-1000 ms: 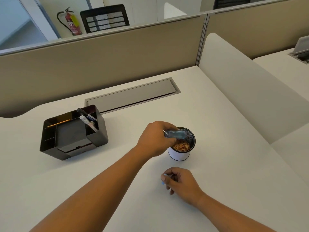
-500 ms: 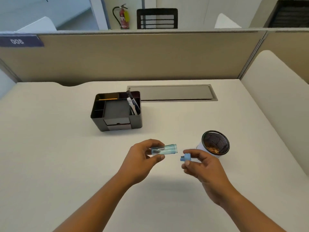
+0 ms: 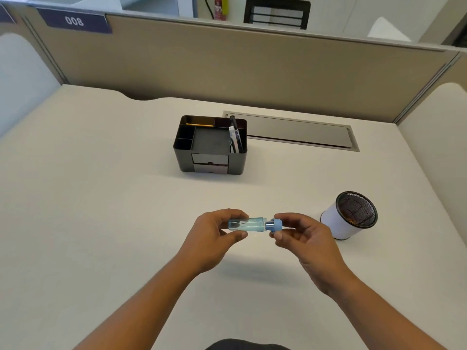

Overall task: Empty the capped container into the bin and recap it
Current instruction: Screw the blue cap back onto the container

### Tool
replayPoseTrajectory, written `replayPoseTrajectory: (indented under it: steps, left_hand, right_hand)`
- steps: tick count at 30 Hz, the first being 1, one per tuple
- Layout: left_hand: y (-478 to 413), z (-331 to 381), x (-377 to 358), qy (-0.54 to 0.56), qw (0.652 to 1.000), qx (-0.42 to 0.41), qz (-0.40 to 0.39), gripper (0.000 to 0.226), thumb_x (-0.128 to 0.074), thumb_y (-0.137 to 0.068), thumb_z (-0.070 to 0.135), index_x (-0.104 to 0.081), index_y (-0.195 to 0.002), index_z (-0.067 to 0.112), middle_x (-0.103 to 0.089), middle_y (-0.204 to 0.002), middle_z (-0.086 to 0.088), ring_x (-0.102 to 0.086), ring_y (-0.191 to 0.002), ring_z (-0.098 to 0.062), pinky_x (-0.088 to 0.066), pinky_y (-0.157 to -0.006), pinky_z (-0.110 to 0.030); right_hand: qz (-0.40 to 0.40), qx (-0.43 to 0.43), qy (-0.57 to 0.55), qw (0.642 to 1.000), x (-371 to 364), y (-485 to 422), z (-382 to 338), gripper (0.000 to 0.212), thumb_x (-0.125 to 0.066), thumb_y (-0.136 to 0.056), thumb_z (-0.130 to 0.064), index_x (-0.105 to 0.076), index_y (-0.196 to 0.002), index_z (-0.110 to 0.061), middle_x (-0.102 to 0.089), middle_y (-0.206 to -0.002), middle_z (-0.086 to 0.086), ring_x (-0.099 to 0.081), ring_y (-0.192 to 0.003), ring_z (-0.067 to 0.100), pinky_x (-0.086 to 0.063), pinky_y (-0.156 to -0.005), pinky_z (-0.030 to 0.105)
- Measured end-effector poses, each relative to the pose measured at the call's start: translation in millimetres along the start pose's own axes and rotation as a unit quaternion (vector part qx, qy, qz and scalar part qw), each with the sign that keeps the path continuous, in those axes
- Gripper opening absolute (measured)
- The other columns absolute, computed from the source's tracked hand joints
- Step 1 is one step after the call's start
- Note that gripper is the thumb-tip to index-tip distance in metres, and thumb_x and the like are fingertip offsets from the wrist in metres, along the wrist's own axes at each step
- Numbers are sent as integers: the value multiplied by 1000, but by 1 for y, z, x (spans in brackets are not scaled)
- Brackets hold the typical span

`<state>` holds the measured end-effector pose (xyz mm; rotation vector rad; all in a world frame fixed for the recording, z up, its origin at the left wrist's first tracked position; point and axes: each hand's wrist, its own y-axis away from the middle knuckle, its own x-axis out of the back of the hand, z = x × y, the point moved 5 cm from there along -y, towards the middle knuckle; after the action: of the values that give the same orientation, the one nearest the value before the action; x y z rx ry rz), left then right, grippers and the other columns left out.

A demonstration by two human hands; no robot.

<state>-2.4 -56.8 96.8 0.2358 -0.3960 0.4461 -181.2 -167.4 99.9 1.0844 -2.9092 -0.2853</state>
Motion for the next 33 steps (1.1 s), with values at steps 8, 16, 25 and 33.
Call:
replayPoseTrajectory:
  steps: [8,16,25,33]
  left_hand:
    - [3,7,-5,-30,999,-13,-32,26,-74,-84,28,-68,-102,47,-65,-89,32,-61,-87,5,-44,-64,-5]
    - [4,10,-7,-55,996,-33,-60,29,-72,-84,32,-69,-113,37,-63,-88,33,-55,-91,18,-38,-70,-6]
    - [1,15,-4,-14,994,-30,-104,32,-75,-83,23,-71,-114,32,-74,-106,14,-66,-96,-3,-53,-87,-26]
    - [-6,23,1,-54,994,-48,-85,36,-74,-83,26,-68,-118,31,-70,-113,15,-62,-101,-3,-46,-85,-18]
  right_hand:
    - [-12,17,66,998,-5,0,-5,36,-77,-82,6,-77,-101,-25,-80,-96,0,-73,-82,12,-57,-70,17]
    - [-14,32,76,997,0,4,-8,42,-76,-80,11,-77,-97,-28,-81,-94,-2,-75,-84,12,-57,-71,15]
    - [-47,196,256,945,-2,10,-34,32,-81,-78,0,-76,-106,-16,-76,-94,-6,-73,-85,13,-58,-78,16]
    - [-47,203,242,948,0,3,-35,35,-82,-79,-1,-75,-107,-20,-74,-100,-8,-72,-87,15,-57,-78,17]
